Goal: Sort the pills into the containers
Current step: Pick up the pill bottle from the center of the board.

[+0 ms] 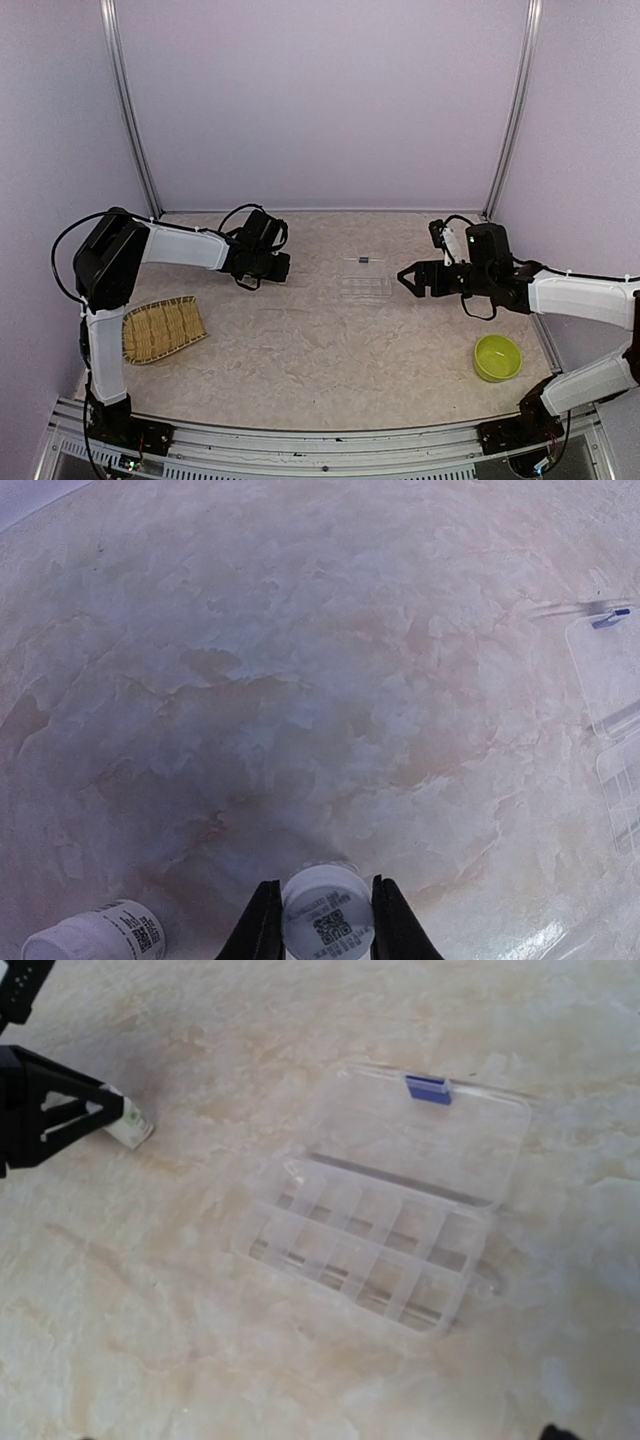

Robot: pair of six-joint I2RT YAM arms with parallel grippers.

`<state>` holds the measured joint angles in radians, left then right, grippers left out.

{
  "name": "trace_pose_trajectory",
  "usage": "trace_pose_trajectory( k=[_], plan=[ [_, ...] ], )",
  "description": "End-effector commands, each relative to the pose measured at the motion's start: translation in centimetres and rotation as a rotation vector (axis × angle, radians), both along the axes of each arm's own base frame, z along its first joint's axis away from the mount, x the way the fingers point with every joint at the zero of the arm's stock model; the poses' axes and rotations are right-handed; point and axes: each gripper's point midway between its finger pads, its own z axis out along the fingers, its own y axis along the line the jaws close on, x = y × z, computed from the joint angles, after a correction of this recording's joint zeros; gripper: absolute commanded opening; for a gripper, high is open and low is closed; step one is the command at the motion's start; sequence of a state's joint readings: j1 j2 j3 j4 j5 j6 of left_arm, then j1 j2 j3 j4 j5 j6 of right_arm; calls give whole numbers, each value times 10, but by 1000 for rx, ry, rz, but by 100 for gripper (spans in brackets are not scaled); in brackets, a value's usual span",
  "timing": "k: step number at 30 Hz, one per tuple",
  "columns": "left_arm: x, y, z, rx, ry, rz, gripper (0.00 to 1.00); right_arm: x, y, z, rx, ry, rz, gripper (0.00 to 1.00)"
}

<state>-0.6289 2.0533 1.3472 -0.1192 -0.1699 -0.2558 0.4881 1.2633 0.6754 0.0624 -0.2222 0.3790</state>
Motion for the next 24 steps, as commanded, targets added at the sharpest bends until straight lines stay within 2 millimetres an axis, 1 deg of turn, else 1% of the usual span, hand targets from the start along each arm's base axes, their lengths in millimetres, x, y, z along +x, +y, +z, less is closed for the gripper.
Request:
trace_pose_trajectory(
  k=[1,5,7,10,12,15,17,19,21,24],
  plan=[
    [9,-4,8,-16,-31,-3,19,1,1,-4,-6,-5,6,94],
    [6,-8,19,-35,-46,-24,17,-1,6,-1,2,-22,38,94],
    [1,-14,29,-57,-62,-50,16,-4,12,6,21,-43,85,95],
    [-12,-27,49,-115,-97,-109,15,-16,28,21,73,-74,203,95],
    [-25,-38,63,-162,-113,-169,15,-26,39,33,114,-97,295,96],
    [-49,-55,84,-222,-147,-256,14,-44,54,51,193,-129,433,96],
    [-66,-68,103,-278,-177,-324,14,-58,61,61,253,-139,521,97],
    [-87,-82,119,-328,-203,-409,14,-69,67,70,312,-144,589,97],
    [-114,-97,134,-374,-233,-498,14,-80,71,78,366,-147,653,97],
    [-148,-115,157,-427,-271,-626,14,-93,74,83,419,-131,739,97]
  ],
)
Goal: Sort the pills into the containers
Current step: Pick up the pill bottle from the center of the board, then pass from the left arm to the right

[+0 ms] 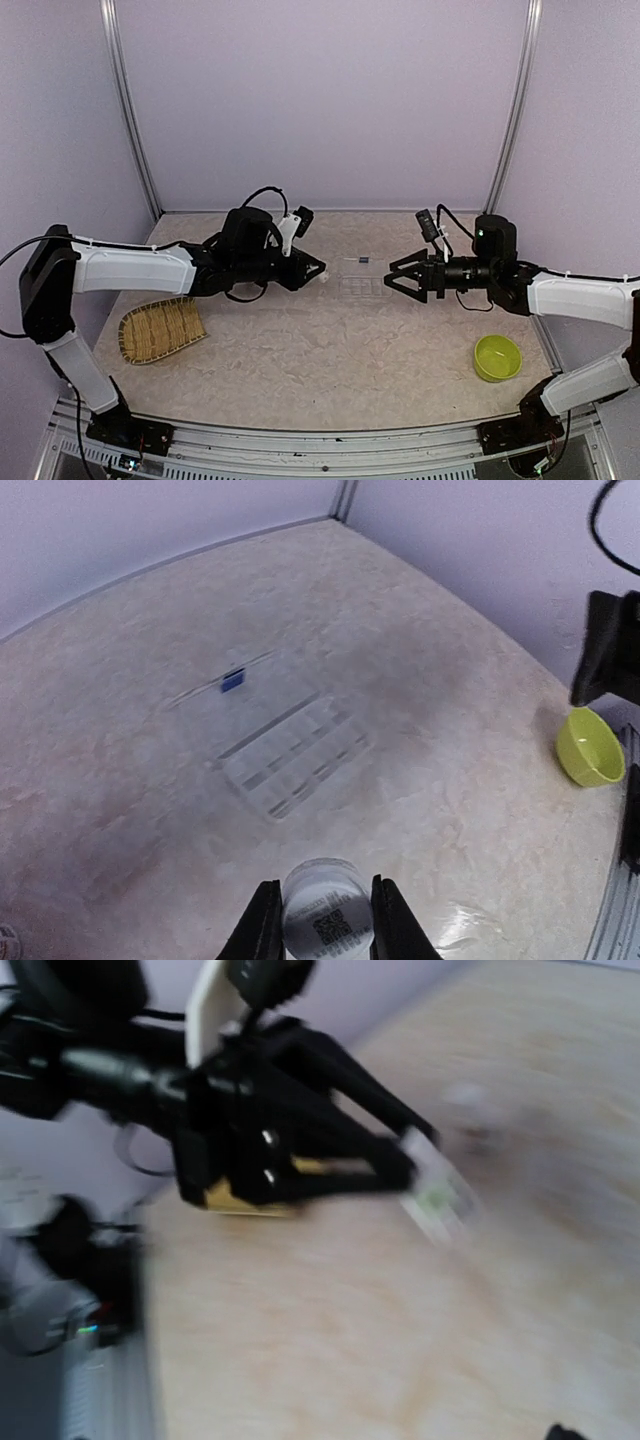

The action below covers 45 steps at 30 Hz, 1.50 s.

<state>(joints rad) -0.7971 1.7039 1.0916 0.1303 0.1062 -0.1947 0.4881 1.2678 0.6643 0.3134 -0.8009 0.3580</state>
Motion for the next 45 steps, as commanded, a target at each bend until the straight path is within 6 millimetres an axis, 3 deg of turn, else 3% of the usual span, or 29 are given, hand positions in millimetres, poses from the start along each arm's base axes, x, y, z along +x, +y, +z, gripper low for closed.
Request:
trace_pose_trajectory(
  k=[1,8,15,20,28,45],
  plan=[
    [-52,-34,52,-139,-117,-237,14,-36,11,21,123,-19,231,97],
    [-116,-48,105,-288,-214,-465,14,-50,11,27,160,-4,315,97],
    [-160,-59,123,-357,-252,-637,14,-72,16,34,220,41,446,90],
    [-183,-65,132,-397,-271,-724,14,-101,35,39,224,53,580,83],
    [-201,-65,138,-405,-299,-786,14,-131,49,50,238,46,703,77],
    [-207,-66,135,-383,-322,-792,14,-138,56,62,285,89,738,48]
  ],
)
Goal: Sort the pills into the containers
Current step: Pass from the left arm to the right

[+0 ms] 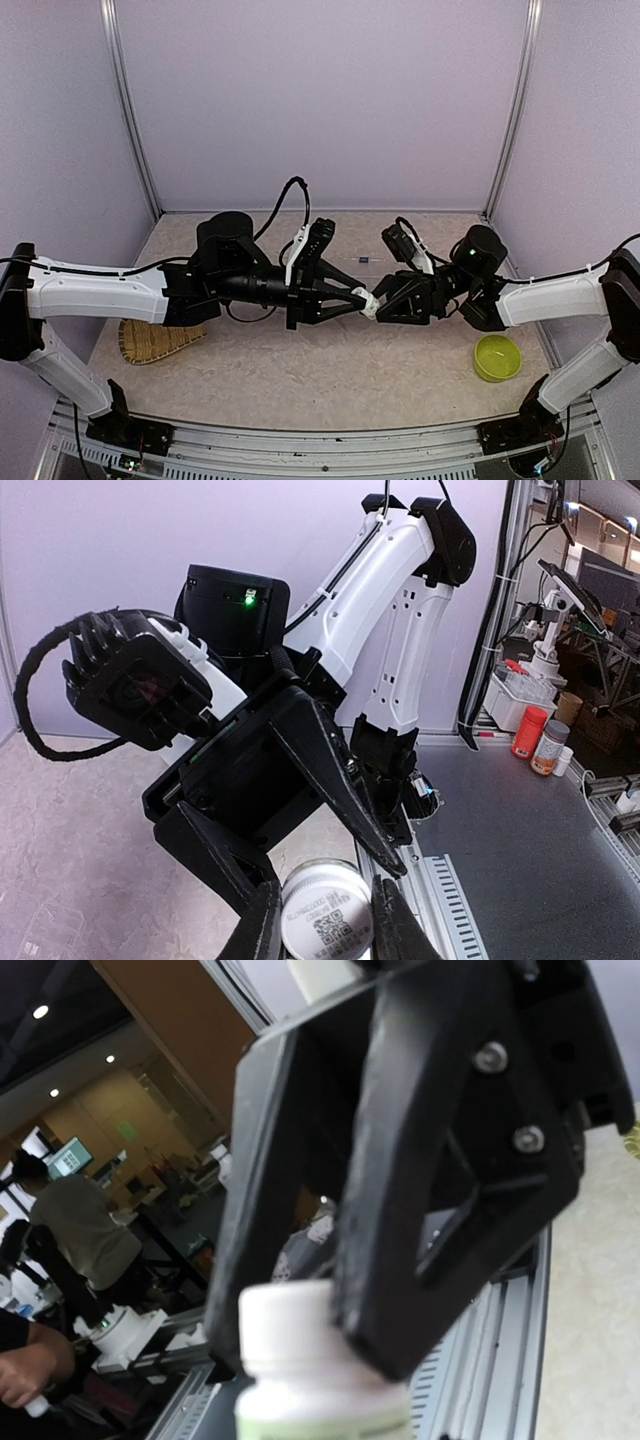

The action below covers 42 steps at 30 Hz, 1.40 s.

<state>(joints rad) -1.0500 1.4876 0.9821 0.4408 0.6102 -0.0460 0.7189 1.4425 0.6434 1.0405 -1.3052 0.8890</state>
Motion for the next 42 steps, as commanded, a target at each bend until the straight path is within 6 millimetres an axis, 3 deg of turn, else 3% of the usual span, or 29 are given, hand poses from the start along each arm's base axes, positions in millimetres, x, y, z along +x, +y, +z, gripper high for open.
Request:
trace_pose_trajectory(
  k=[1,15,22,29,32,42],
  plan=[
    [-7,3,8,-20,-36,-12,14,-4,2,13,36,-16,23,47],
    [1,1,-2,10,-18,30,14,-1,5,10,32,-24,17,18],
    [26,-9,-9,61,84,149,19,21,15,-2,-24,-98,-113,15],
    [37,-14,-9,80,195,203,24,39,17,-4,-58,-189,-255,14],
    [39,-14,-7,77,211,216,30,43,16,-2,-59,-215,-298,12],
    [41,-7,8,53,206,241,67,55,6,11,-48,-304,-442,7]
  ],
)
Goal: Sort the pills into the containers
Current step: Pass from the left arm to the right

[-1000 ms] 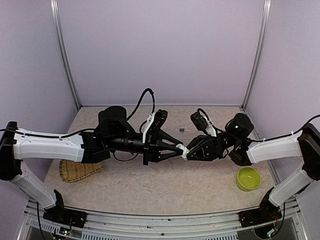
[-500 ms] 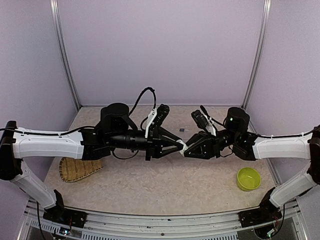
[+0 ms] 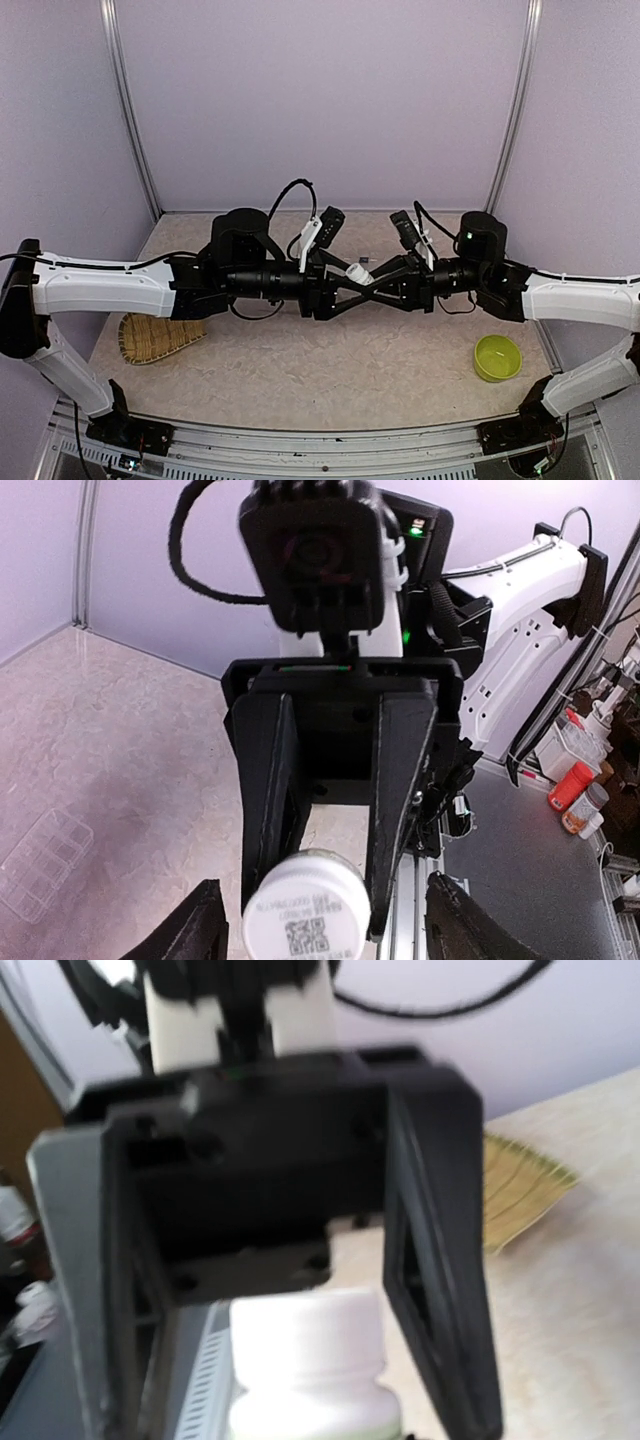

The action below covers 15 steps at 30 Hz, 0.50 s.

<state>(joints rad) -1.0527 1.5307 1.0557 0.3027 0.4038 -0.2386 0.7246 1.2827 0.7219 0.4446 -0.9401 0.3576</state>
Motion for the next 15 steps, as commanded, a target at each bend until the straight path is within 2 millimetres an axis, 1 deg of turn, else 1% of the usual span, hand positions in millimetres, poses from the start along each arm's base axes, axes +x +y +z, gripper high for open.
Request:
trace_pose_trajectory(
  k=[1,2,5,7,9,11,15],
  plan=[
    [2,3,29,-53,-29,25,69,7,-4,14,16,-80,-81,7],
    [2,5,30,-57,-30,28,71,6,-4,14,15,-82,-83,7],
    [3,7,37,-74,-38,32,83,6,-5,12,9,-76,-82,8],
    [4,9,41,-85,-39,35,89,6,-5,11,7,-73,-81,8],
    [6,11,44,-96,-37,42,97,5,-5,10,8,-72,-81,8],
    [7,13,47,-112,-31,41,99,5,-5,11,9,-69,-80,8],
    [10,13,50,-127,-13,34,99,4,-5,15,20,-65,-75,8]
  ],
)
